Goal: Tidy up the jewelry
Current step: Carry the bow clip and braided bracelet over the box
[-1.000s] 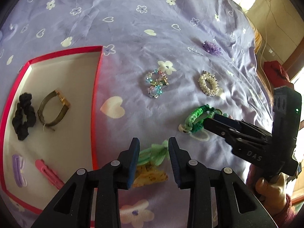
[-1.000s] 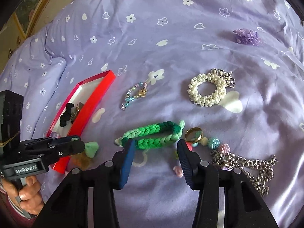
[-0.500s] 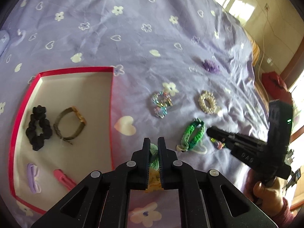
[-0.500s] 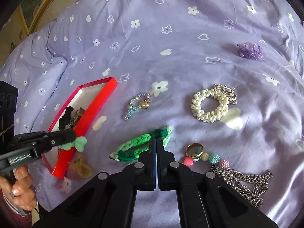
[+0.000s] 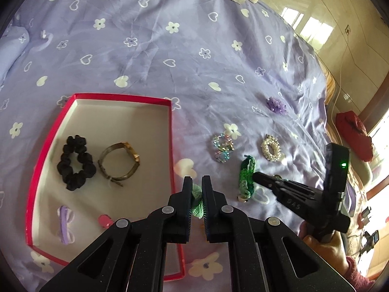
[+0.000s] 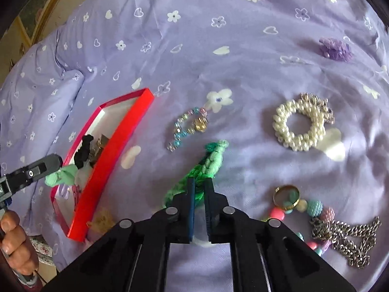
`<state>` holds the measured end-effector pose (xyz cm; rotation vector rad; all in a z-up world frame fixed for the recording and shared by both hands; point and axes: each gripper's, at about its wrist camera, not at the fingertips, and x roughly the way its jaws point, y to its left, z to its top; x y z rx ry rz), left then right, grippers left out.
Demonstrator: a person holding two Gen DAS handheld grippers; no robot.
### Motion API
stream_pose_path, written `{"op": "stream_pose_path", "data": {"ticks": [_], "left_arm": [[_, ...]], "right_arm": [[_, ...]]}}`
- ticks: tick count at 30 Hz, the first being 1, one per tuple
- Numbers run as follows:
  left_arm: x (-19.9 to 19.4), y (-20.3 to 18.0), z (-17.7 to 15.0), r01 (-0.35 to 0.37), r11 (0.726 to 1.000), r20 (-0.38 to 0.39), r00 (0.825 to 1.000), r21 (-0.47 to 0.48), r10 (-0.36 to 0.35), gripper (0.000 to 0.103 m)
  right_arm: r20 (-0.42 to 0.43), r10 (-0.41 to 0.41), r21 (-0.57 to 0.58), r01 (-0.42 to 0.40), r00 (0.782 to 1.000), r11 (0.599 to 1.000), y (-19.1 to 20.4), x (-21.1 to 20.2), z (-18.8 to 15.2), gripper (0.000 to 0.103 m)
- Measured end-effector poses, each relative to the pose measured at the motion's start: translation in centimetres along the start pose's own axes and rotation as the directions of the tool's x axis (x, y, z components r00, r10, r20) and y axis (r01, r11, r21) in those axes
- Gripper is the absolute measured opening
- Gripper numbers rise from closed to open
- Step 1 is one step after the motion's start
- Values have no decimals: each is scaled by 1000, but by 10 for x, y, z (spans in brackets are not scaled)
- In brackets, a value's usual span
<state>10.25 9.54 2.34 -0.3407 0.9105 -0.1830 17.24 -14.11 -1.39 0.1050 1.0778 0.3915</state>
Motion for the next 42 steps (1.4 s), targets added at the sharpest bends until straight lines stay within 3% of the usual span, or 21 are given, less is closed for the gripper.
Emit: {"op": "stream_pose_path", "data": {"ticks": [7, 10, 11, 12, 13, 17, 19, 21, 33, 42], "left_arm": [[-11, 21, -4, -12, 999, 10, 1000, -44, 12, 7], [-16, 27, -6, -16, 998, 14, 1000, -56, 17, 7], [-17, 29, -7, -16, 998, 15, 1000, -57, 17, 7], [-18, 30, -7, -16, 998, 16, 1000, -57, 17, 7], [-19, 31, -8, -18, 998, 16, 1000, -58, 19, 7], [-18, 36, -9, -14, 997, 10, 1000, -69, 15, 7], [-18, 38, -9, -13, 997, 10, 1000, -73, 14, 7], [-20, 40, -10, -16, 997, 13, 1000, -75, 17, 7], [-43, 68, -12, -48, 991, 53, 997, -124, 55, 7], [-60, 96, -15, -85, 981, 76, 992, -177, 100, 7]], "right_arm": [[12, 9, -24, -8, 1000, 1000, 13, -9, 7, 0], [-3, -24, 38, 24, 1000, 999, 7, -4, 6, 15], [-5, -37, 49, 37, 999, 998, 4, -3, 4, 33], [-2, -40, 60, 40, 999, 997, 3, -4, 2, 43], [-4, -39, 69, 39, 999, 997, 2, -4, 1, 44], [-33, -47, 71, 50, 998, 996, 3, 7, -4, 43], [-34, -46, 64, 48, 998, 997, 5, 12, -3, 37], [-32, -28, 47, 30, 999, 998, 9, 15, -2, 11], [26, 72, -46, -70, 997, 996, 58, -3, 9, 11], [-2, 175, -105, -175, 984, 979, 109, 8, 17, 11]]}}
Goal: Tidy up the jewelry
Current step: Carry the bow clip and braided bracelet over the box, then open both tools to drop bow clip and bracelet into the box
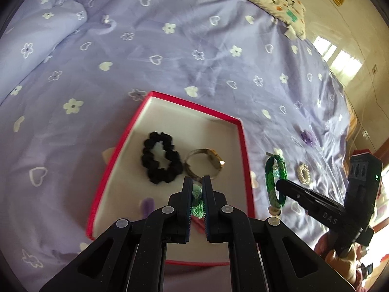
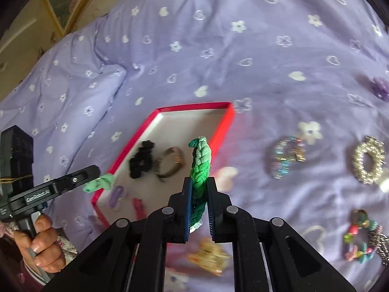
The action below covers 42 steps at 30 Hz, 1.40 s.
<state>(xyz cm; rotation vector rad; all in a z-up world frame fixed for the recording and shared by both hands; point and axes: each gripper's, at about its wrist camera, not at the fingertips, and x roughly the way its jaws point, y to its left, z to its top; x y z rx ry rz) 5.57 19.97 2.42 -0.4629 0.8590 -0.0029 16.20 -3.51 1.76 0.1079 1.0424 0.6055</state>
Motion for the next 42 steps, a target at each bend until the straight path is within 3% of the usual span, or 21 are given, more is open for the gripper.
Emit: {"op": "stream_pose_path", "data": {"ticks": [11, 23, 29, 37, 39, 42], "left_arm": [[19, 26, 9, -34, 998, -7, 999, -55, 33, 7], [75, 41, 19, -76, 995, -66, 995, -67, 72, 7], [86, 44, 18, -89, 993, -77, 994, -79, 83, 8], [86, 43, 14, -122, 989, -83, 990, -83, 115, 20], [85, 42, 12, -128, 989, -83, 989, -77, 121, 23], [81, 40, 11, -133, 988, -80, 989, -74, 127, 35]], "right_arm": [[-56, 58, -71, -62, 997, 996, 44, 34, 2, 11], [-144, 40, -86, -53, 989, 995, 51, 75, 0, 11], [-171, 28, -78, -42, 985, 996, 48, 84, -3, 15], [-169, 24, -67, -35, 985, 997, 45, 83, -2, 17], [-162, 27, -61, -37, 986, 997, 44, 80, -2, 23], [-150, 27, -57, -35, 988, 998, 43, 76, -1, 33]]}}
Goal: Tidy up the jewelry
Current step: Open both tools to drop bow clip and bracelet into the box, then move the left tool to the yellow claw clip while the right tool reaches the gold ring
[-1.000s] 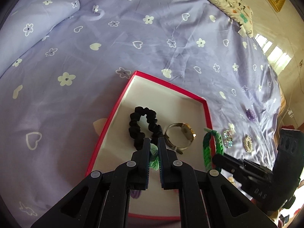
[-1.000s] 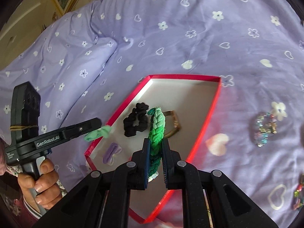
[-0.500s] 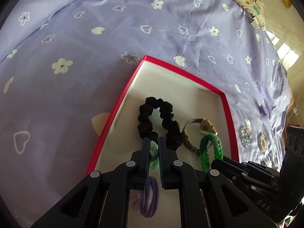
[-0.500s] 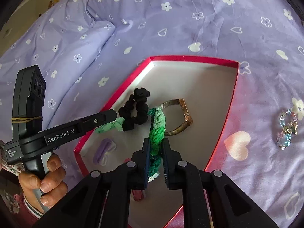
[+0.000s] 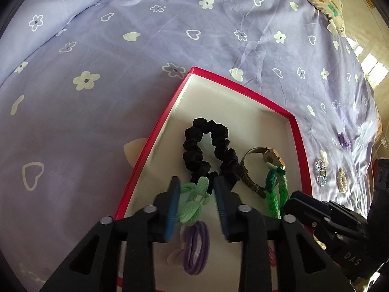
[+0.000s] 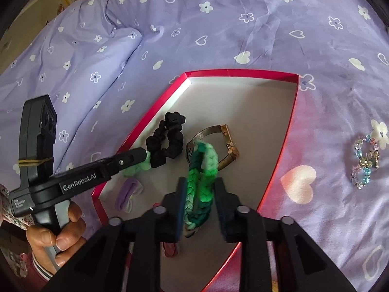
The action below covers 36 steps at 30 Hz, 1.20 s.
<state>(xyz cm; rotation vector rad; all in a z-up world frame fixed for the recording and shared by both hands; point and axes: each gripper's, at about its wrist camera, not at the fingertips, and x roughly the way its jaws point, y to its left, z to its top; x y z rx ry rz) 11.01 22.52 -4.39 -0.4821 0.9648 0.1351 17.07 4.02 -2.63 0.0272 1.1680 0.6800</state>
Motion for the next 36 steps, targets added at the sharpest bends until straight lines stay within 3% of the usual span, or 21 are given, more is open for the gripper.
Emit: {"op": "stream_pose_path", "data": {"ticks": [7, 10, 24, 28, 36], "left_arm": [[-23, -4, -4, -10, 1000, 34, 999, 6, 10, 51], [-32, -7, -7, -9, 1000, 42, 999, 7, 9, 56], [-66, -37, -20, 14, 998, 64, 998, 59, -18, 62], [-71, -50, -24, 28, 996, 61, 998, 83, -33, 62], [-69, -87, -33, 68, 985, 33, 997, 156, -74, 64]], "right_arm": [[35, 1, 5, -1, 999, 1000, 1, -17, 1, 35], [53, 1, 8, -1, 999, 1000, 0, -28, -1, 41], [135, -22, 67, 13, 991, 998, -25, -85, -24, 49], [163, -45, 89, 31, 986, 996, -37, -104, -33, 55], [192, -109, 158, 79, 975, 984, -74, -140, -59, 56]]}}
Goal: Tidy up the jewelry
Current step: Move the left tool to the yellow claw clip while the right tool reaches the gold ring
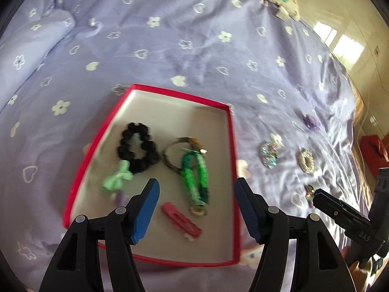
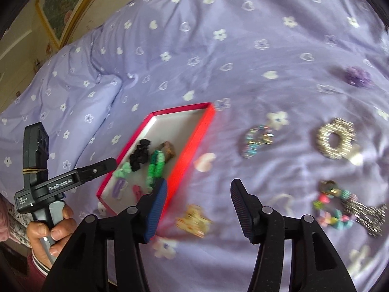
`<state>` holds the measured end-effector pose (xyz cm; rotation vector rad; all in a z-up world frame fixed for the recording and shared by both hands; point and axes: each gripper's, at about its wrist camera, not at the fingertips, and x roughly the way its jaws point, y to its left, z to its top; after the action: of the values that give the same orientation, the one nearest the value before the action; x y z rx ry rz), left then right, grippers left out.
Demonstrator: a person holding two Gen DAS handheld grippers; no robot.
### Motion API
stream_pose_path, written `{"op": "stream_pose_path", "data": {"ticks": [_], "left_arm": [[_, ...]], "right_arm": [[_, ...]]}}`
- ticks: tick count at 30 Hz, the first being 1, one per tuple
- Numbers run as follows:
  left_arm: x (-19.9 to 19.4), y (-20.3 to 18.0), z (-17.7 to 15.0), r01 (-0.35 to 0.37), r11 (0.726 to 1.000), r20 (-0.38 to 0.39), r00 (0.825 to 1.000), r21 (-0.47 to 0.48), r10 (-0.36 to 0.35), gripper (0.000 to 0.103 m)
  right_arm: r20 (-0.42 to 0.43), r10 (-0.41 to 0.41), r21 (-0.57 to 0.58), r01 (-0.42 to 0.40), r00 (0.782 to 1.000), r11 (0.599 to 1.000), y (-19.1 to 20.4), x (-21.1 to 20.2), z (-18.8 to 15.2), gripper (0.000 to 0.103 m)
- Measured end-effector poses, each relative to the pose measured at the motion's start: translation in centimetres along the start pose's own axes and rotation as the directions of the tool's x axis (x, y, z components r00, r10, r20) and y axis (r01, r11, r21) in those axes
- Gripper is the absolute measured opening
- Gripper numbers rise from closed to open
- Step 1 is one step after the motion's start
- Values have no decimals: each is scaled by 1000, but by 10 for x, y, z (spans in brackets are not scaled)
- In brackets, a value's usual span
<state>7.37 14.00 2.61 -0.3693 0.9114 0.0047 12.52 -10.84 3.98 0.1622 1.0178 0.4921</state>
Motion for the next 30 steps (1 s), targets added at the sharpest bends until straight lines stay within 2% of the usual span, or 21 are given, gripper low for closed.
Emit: {"op": "stream_pose_path", "data": {"ticks": [11, 15, 20, 30], "left_arm": [[20, -47, -5, 56, 995, -49, 997, 86, -52, 64], [24, -62, -13, 62, 991, -68, 996, 121, -54, 68], [33, -81, -27, 52, 983, -101, 994, 178, -35, 68], [64, -109, -42, 20, 965, -157, 987, 263, 23, 69]], "right_arm": [[15, -100, 99, 98, 995, 990, -64, -40, -23, 58], [13, -118, 121, 115, 993, 986, -78, -46, -32, 58], [4, -152, 126, 151, 988, 981, -91, -49, -44, 58], [-12, -158, 125, 159, 987, 979, -102, -43, -50, 58]]}}
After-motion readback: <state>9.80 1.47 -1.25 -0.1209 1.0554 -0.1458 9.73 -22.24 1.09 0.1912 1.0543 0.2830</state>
